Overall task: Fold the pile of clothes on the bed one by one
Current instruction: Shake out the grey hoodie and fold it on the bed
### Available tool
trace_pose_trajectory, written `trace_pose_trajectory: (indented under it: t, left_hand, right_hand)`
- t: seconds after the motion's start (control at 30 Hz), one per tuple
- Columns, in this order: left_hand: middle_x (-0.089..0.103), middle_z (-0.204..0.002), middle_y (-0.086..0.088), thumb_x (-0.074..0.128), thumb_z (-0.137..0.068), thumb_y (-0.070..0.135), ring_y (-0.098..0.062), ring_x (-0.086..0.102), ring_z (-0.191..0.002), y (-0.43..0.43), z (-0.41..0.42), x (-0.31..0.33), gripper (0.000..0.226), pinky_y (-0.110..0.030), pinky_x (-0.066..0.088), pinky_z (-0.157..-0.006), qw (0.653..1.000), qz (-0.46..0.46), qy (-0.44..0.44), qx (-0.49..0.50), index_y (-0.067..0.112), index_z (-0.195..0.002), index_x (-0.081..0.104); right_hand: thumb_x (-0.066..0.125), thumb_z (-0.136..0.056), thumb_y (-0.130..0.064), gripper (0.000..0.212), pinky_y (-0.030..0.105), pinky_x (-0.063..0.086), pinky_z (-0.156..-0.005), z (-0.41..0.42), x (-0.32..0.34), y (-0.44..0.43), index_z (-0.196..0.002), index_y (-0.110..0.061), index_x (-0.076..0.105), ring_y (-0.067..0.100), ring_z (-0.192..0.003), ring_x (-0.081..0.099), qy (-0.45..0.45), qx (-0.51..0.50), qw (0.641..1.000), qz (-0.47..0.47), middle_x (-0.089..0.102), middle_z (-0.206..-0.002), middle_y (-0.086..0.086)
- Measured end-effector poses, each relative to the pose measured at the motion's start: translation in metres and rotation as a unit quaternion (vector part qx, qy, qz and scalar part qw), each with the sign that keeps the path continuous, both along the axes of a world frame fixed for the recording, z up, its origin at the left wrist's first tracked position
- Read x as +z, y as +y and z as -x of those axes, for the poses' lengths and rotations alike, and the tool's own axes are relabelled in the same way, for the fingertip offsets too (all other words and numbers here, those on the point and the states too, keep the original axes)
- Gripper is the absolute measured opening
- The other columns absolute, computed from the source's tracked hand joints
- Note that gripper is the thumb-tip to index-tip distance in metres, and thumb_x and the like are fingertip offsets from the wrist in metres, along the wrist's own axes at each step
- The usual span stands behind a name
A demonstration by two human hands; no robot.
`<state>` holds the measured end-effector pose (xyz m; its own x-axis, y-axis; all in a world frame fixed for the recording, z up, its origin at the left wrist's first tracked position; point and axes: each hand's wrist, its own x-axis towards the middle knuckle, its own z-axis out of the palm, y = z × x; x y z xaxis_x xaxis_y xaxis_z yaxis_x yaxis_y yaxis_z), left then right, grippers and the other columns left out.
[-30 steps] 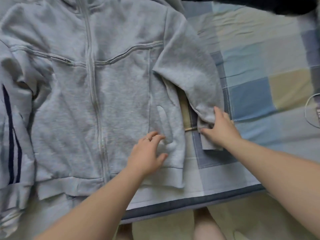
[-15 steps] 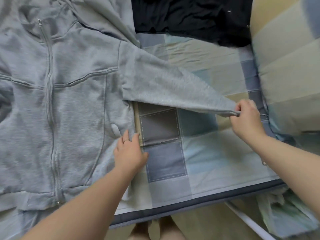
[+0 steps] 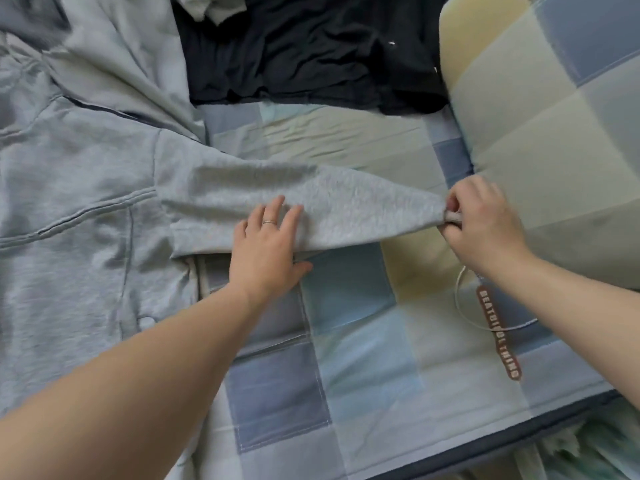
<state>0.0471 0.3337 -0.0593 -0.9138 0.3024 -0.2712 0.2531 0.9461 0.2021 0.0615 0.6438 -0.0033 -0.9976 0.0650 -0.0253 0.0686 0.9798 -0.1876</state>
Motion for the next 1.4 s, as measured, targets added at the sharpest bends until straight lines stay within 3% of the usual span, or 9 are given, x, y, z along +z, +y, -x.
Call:
trace_pose_trajectory:
  t: [0.17, 0.27, 0.43, 0.5, 0.6, 0.77, 0.93, 1.13, 1.4]
  left_hand:
    - [0.058, -0.117, -0.006, 0.063, -0.088, 0.02, -0.035, 0.054, -0.1, 0.075, 0.02, -0.01, 0.022, -0.043, 0.04, -0.082, 0.996, -0.066, 0.058, -0.022, 0.015, -0.109, 0.06]
    - [0.058, -0.103, -0.01, 0.06, -0.09, 0.013, -0.035, 0.052, -0.086, 0.099, 0.01, -0.009, 0.009, -0.04, 0.035, -0.069, 0.993, -0.094, 0.071, -0.01, 0.01, -0.098, 0.057]
    - [0.059, -0.115, 0.001, 0.052, -0.1, 0.032, -0.027, 0.052, -0.109, 0.102, 0.002, -0.023, 0.017, -0.035, 0.042, -0.081, 0.975, -0.039, -0.201, -0.091, 0.022, -0.105, 0.064]
    - [0.061, -0.112, 0.0, 0.053, -0.1, 0.034, -0.027, 0.054, -0.105, 0.094, 0.004, -0.024, 0.02, -0.036, 0.043, -0.08, 0.985, -0.082, -0.129, -0.075, 0.021, -0.106, 0.066]
    - [0.061, -0.117, -0.005, 0.056, -0.098, 0.025, -0.033, 0.054, -0.102, 0.079, 0.024, -0.02, 0.02, -0.04, 0.041, -0.08, 0.994, -0.093, 0.041, -0.03, 0.016, -0.112, 0.066]
    - [0.047, -0.146, -0.001, 0.044, -0.104, 0.024, -0.032, 0.055, -0.117, 0.057, 0.083, -0.024, 0.034, -0.042, 0.046, -0.089, 0.996, -0.077, -0.003, 0.033, 0.023, -0.135, 0.056]
    - [0.052, -0.134, -0.001, 0.037, -0.107, 0.029, -0.028, 0.059, -0.109, 0.065, 0.102, -0.036, 0.033, -0.037, 0.05, -0.082, 0.996, -0.055, -0.073, 0.003, 0.029, -0.13, 0.061]
    - [0.051, -0.132, -0.002, 0.056, -0.099, 0.017, -0.03, 0.054, -0.11, 0.078, 0.108, -0.043, 0.038, -0.042, 0.048, -0.085, 0.998, 0.035, -0.042, -0.041, 0.034, -0.133, 0.061]
    - [0.051, -0.118, -0.005, 0.059, -0.099, 0.023, -0.028, 0.045, -0.1, 0.09, 0.107, -0.058, 0.019, -0.041, 0.039, -0.087, 0.997, 0.032, -0.058, -0.028, 0.029, -0.117, 0.06]
  right_hand:
    - [0.051, -0.072, 0.003, 0.019, 0.036, 0.026, -0.064, 0.014, -0.008, 0.031, -0.083, -0.012, 0.051, 0.034, -0.079, 0.046, 0.065, 0.081, 0.995, 0.015, 0.051, -0.092, 0.014]
    - [0.056, -0.068, 0.003, 0.023, 0.036, 0.023, -0.072, 0.013, -0.004, 0.042, -0.081, -0.015, 0.058, 0.032, -0.088, 0.05, 0.074, 0.118, 0.989, -0.05, 0.055, -0.093, 0.011]
    - [0.054, -0.091, -0.028, 0.014, 0.036, 0.043, -0.082, 0.004, -0.01, 0.033, -0.098, -0.032, 0.065, 0.025, -0.093, 0.058, -0.407, 0.056, 0.902, -0.135, 0.06, -0.099, -0.003]
    - [0.054, -0.092, -0.034, 0.015, 0.034, 0.042, -0.073, 0.006, -0.013, 0.022, -0.102, -0.031, 0.065, 0.027, -0.094, 0.06, -0.299, 0.059, 0.952, -0.031, 0.066, -0.104, -0.002]
    - [0.056, -0.095, -0.026, 0.029, 0.041, 0.042, -0.09, 0.031, -0.028, 0.001, -0.122, -0.023, 0.063, 0.032, -0.114, 0.054, -0.11, 0.076, 0.989, 0.063, 0.062, -0.121, 0.004]
    - [0.045, -0.103, -0.026, 0.031, 0.041, 0.04, -0.1, 0.079, -0.072, -0.031, -0.129, -0.029, 0.063, 0.03, -0.121, 0.054, -0.208, 0.048, 0.972, 0.099, 0.064, -0.131, 0.002]
    - [0.055, -0.098, -0.033, 0.015, 0.033, 0.039, -0.072, 0.062, -0.098, -0.032, -0.11, -0.033, 0.065, 0.028, -0.098, 0.061, -0.227, 0.02, 0.971, 0.065, 0.068, -0.109, 0.0]
    - [0.067, -0.094, -0.04, 0.037, 0.033, 0.039, -0.078, 0.051, -0.101, -0.024, -0.128, -0.031, 0.055, 0.023, -0.107, 0.052, -0.223, 0.059, 0.973, 0.033, 0.047, -0.121, -0.004]
    - [0.059, -0.097, -0.022, 0.018, 0.037, 0.04, -0.089, 0.044, -0.108, -0.022, -0.112, -0.015, 0.064, 0.026, -0.112, 0.046, -0.186, 0.031, 0.982, -0.025, 0.051, -0.119, 0.002]
